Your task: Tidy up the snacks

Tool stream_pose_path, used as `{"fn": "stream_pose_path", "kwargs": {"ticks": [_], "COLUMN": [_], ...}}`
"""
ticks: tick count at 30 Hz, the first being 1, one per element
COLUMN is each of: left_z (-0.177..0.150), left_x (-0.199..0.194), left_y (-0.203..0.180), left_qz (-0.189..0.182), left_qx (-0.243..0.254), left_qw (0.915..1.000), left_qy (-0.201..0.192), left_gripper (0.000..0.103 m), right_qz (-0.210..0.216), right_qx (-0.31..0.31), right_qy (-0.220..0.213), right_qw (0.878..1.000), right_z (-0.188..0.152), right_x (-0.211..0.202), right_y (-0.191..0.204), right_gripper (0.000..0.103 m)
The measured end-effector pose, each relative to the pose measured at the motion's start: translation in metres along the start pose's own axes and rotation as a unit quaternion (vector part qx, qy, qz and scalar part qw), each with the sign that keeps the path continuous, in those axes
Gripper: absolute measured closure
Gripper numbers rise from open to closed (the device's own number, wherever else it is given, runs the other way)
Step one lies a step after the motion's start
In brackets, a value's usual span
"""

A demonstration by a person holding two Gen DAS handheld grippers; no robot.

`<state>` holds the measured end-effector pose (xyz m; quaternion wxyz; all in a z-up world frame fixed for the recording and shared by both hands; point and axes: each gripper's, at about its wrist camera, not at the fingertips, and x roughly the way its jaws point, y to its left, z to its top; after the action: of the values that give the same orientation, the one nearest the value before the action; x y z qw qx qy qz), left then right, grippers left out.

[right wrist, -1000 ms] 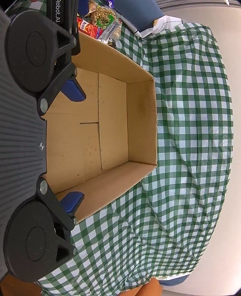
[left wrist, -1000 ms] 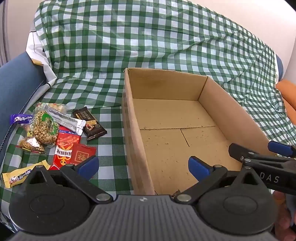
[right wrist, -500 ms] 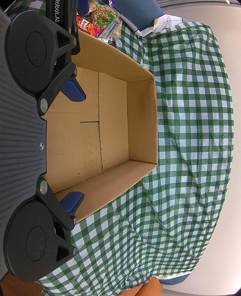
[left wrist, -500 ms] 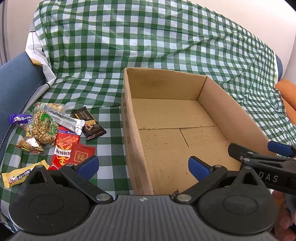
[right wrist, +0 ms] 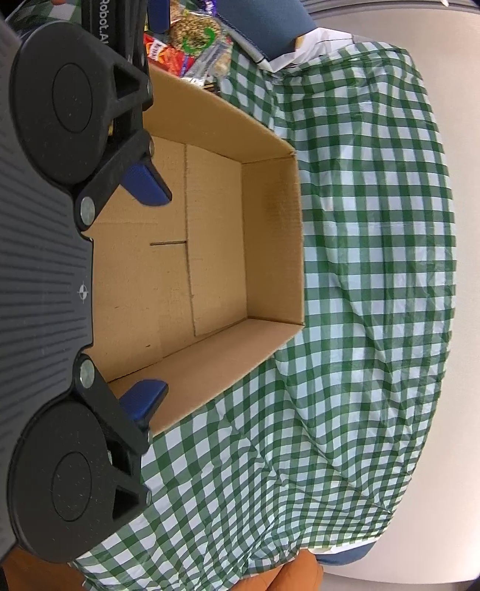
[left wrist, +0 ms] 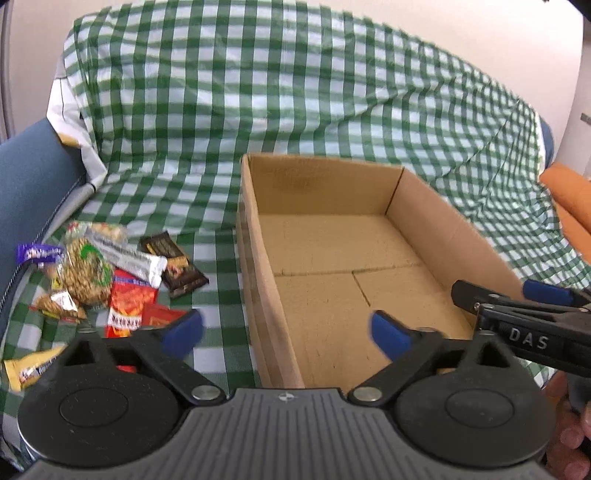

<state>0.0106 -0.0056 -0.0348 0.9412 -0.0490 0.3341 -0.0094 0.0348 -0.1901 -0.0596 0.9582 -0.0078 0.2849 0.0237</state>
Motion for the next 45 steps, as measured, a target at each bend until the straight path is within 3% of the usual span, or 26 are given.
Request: {"fn": "stream_pose_path", "kwargs": {"ticks": [2,4,7,10,12,14,16,18,20,25,32,33,35,37,45], "left_z": [0.004,0.012,0.034,0.05,0.046,0.03,0.014,0.011,0.01,-0.005,-0.018,-0.02,-0.022,-0.022,-0.011], "left_x": [-0.002,-0.005,-0.016,-0.018,-0.009,0.005,0.018,0.021,0.025,0.036,0.052,0.053,0.053,0.05,0.036], "left_y": [0.013,0.032,0.063,0.109,0.147,0.184,0.21,0.214,0.211,0.216,0.234,0.236,0.24,0.241,0.256], "left_qz": [-0.02,-0.053,-0.066,-0.019,0.012,0.048,0.056,0.045,0.063,0.075,0.068,0.065,0.054,0.05,0.025], "left_qx": [-0.015,-0.03,-0.014,-0.023,-0.042,-0.08,-0.125,-0.121,-0.093,-0.075,-0.096,-0.101,-0.106,-0.108,-0.173], "left_qw": [0.9997,0.9978,0.9974,0.9994,0.9988,0.9941,0.9848,0.985,0.9863,0.9831,0.9712,0.97,0.9691,0.9696,0.9669], "left_qy": [0.008,0.028,0.025,0.015,0.024,0.056,0.107,0.114,0.121,0.149,0.207,0.211,0.216,0.214,0.186], "left_gripper": [0.066,0.1,0.099,0.088,0.087,0.087,0.087,0.078,0.05,0.048,0.052,0.056,0.081,0.088,0.09], "right_qz": [0.001,0.005,0.023,0.056,0.097,0.131,0.151,0.169,0.186,0.215,0.233,0.232,0.229,0.219,0.178], "right_qx": [0.006,0.008,0.019,0.028,0.047,0.044,0.009,-0.027,-0.047,-0.061,-0.11,-0.112,-0.113,-0.112,-0.066], "right_qy": [-0.003,-0.003,-0.008,-0.016,-0.033,-0.049,-0.068,-0.087,-0.091,-0.053,0.013,0.02,0.035,0.046,0.132], "right_qw": [1.0,1.0,1.0,0.998,0.994,0.989,0.986,0.981,0.977,0.973,0.966,0.966,0.966,0.968,0.973], "right_z": [0.001,0.004,0.005,0.007,0.009,0.01,0.009,0.005,0.004,0.006,-0.005,-0.009,-0.011,-0.013,-0.027], "right_x": [-0.002,-0.005,-0.007,-0.011,-0.016,-0.022,-0.027,-0.031,-0.033,-0.025,0.008,0.013,0.025,0.039,0.105], "right_y": [0.002,0.007,0.016,0.028,0.039,0.053,0.072,0.092,0.11,0.149,0.2,0.205,0.213,0.22,0.226], "right_gripper": [0.012,0.02,0.036,0.043,0.043,0.043,0.043,0.042,0.042,0.042,0.042,0.042,0.041,0.039,0.031]}}
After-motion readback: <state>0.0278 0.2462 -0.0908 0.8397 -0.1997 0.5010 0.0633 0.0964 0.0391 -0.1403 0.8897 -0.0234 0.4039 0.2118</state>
